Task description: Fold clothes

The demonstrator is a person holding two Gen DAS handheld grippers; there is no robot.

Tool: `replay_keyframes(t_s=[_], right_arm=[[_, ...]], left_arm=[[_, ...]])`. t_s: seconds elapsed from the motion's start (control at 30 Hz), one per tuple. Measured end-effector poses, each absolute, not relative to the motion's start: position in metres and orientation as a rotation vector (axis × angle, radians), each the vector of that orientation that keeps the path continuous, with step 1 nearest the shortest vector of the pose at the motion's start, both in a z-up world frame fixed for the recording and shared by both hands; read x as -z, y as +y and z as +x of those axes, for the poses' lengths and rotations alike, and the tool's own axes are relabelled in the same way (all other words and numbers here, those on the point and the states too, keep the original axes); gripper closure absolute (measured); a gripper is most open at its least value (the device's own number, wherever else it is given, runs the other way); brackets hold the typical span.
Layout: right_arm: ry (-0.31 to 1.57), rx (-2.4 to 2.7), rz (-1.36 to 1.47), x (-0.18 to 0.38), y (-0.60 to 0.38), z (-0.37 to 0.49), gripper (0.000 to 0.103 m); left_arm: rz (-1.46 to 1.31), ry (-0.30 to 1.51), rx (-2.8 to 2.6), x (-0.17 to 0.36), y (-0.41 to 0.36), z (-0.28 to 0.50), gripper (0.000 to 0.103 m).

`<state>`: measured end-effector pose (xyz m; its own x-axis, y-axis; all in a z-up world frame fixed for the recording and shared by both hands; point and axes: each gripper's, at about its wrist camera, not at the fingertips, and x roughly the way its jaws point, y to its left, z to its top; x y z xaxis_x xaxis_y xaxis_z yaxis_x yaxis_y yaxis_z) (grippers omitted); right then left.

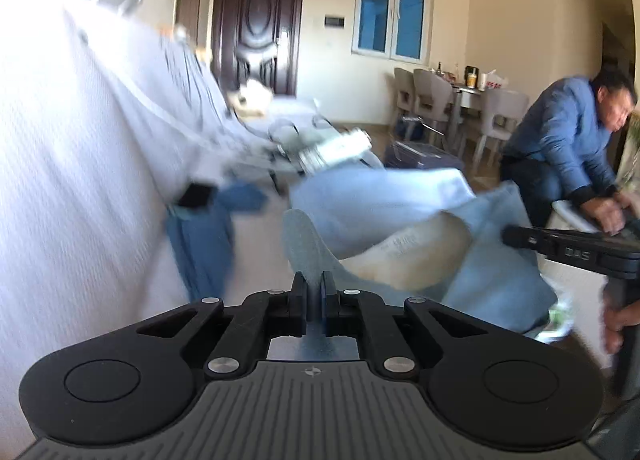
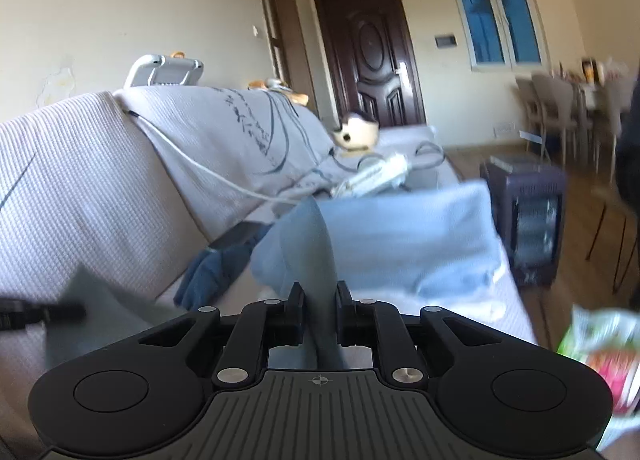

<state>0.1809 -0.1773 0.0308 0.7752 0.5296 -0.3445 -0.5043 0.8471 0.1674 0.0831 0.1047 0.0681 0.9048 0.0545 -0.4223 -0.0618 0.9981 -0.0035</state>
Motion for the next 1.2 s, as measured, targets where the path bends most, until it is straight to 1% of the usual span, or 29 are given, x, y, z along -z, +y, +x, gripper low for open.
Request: replay_keyframes(t_s=[0.13,0.27,0.33,0.37,0.43,0.47,0.5,0.53,0.57,0.6,0.63,0.7,0.73,0.87,0.93,1.03,1.07,1.13,1.17,1.2], right_arm=[[0.415,-0.483,0.079,-0.011,-0.181,0.211,0.089],[0.455,-0.395,0.063,0.022,-0.188,0.234,0.089],[0.49,-0.379,0.07,0.032,-0.194,0.245,0.089],[0.512,-0.377,0.089,0.037,-0.198,0.25,0.089],[0.559,-0.384,0.147,0.045,-0.205,0.257,0.088],[0.583,-0.387,0.176,0.049,-0.208,0.26,0.086],[0.597,-0.391,0.188,0.051,-0.209,0.262,0.082],[0.6,-0.397,0.18,0.051,-0.207,0.261,0.082],[0.603,-0.403,0.172,0.052,-0.206,0.26,0.081],[0.606,-0.409,0.165,0.052,-0.204,0.26,0.077],[0.61,-0.415,0.157,0.053,-0.202,0.259,0.075],[0.609,-0.427,0.14,0.052,-0.198,0.256,0.068],[0.605,-0.436,0.128,0.05,-0.196,0.254,0.068],[0.584,-0.495,0.073,0.042,-0.187,0.24,0.067],[0.593,-0.559,0.066,0.036,-0.182,0.232,0.067],[0.602,-0.726,0.009,0.023,-0.169,0.211,0.067],[0.588,-0.783,-0.041,0.019,-0.161,0.2,0.065],[0.546,-0.881,-0.168,0.016,-0.142,0.174,0.058],[0.533,-0.921,-0.243,0.017,-0.132,0.161,0.049],[0.524,-0.952,-0.321,0.019,-0.122,0.148,0.043]], left_arm=[[0.121,0.459,-0.144,-0.045,0.1,0.129,0.098],[0.165,0.567,-0.194,-0.003,0.111,0.174,0.098],[0.19,0.62,-0.257,0.017,0.121,0.192,0.095],[0.197,0.649,-0.289,0.026,0.126,0.2,0.09],[0.18,0.709,-0.332,0.041,0.138,0.21,0.084],[0.152,0.731,-0.331,0.046,0.143,0.211,0.075],[0.121,0.749,-0.328,0.049,0.148,0.211,0.064],[0.09,0.759,-0.323,0.052,0.151,0.207,0.058],[0.066,0.763,-0.314,0.053,0.153,0.202,0.057],[0.051,0.771,-0.3,0.053,0.154,0.196,0.054],[0.037,0.782,-0.283,0.053,0.154,0.189,0.052],[-0.01,0.801,-0.266,0.051,0.153,0.171,0.042],[-0.043,0.808,-0.259,0.049,0.152,0.159,0.04],[-0.186,0.804,-0.122,0.037,0.134,0.099,0.04],[-0.162,0.777,-0.043,0.033,0.117,0.073,0.04],[-0.037,0.769,0.005,0.038,0.086,0.044,0.04],[0.006,0.779,0.008,0.042,0.079,0.04,0.04],[0.015,0.81,-0.01,0.049,0.078,0.031,0.04],[0.007,0.827,-0.022,0.053,0.079,0.027,0.04],[-0.014,0.84,-0.032,0.056,0.082,0.022,0.037]])
